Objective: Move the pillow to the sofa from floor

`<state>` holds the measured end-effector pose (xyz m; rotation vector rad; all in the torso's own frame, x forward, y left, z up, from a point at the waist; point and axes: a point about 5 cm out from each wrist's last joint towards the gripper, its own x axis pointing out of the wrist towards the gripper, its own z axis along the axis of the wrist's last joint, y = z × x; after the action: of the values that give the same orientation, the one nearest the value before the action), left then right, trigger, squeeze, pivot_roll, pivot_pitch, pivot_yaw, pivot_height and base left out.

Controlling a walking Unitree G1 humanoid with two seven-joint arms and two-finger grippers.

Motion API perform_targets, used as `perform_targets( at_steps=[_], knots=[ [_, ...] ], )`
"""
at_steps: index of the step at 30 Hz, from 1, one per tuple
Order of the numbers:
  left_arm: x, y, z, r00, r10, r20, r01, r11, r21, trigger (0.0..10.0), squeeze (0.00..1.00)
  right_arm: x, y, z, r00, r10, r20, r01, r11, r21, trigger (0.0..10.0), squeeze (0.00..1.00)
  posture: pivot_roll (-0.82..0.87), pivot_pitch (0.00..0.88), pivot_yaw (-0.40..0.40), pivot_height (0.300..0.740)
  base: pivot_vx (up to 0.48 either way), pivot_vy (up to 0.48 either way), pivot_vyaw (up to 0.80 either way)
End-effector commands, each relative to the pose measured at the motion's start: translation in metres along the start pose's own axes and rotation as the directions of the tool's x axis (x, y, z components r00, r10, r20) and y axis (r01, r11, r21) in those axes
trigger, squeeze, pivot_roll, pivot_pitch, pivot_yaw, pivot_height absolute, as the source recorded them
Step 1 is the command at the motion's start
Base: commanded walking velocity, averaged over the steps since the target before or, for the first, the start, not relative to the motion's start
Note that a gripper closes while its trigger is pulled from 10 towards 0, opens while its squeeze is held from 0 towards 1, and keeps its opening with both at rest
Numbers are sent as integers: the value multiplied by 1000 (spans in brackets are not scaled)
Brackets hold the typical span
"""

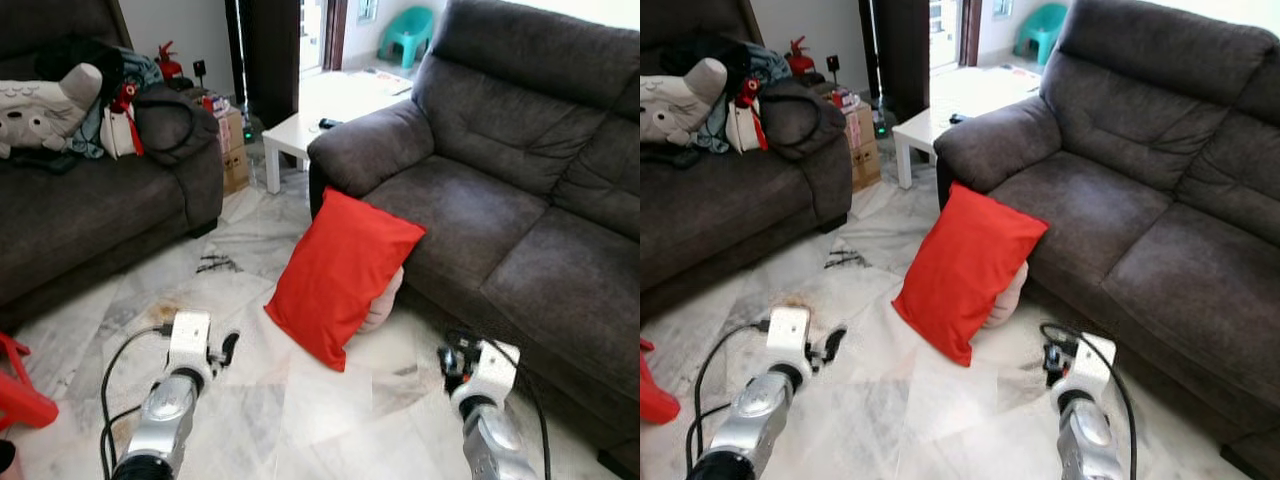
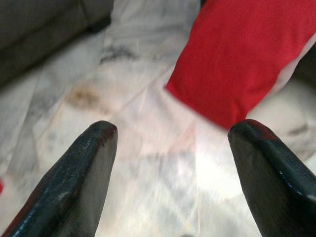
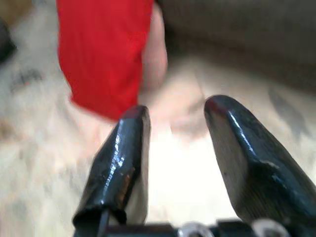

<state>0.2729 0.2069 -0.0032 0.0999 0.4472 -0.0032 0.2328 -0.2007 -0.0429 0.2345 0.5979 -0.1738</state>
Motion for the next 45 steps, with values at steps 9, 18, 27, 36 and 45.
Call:
perform_targets(
  at_steps=[9, 18, 27, 36, 45],
  knots=[
    [-23, 6, -59, 978, 15, -208, -16, 1000, -2, 10000, 0, -17, -1, -56, 975, -7, -222, 4, 1000, -14, 10000, 0, -15, 0, -47, 740, 0, 0, 0],
    [-27, 5, -67, 973, 24, -231, -27, 1000, -9, 10000, 0, -19, 2, -62, 969, -2, -247, 1, 1000, -3, 10000, 0, -19, 0, -44, 740, 325, 0, 0],
    [-26, 4, -66, 973, 21, -230, -25, 1000, -15, 10000, 0, -20, 5, -65, 968, 9, -252, -7, 1000, 7, 10000, 0, -21, 0, -41, 740, 392, 0, 0],
    [-27, 3, -70, 970, 23, -241, -28, 999, -16, 10000, 0, -23, 7, -72, 959, 33, -283, -33, 999, 4, 10000, 0, -17, 0, -45, 740, 423, 0, 0],
    [-28, 2, -71, 969, 23, -245, -30, 999, -23, 10000, 0, -24, 8, -74, 955, 59, -290, -68, 997, -22, 10000, 0, -16, 0, -48, 740, 425, 0, 73]
  ],
)
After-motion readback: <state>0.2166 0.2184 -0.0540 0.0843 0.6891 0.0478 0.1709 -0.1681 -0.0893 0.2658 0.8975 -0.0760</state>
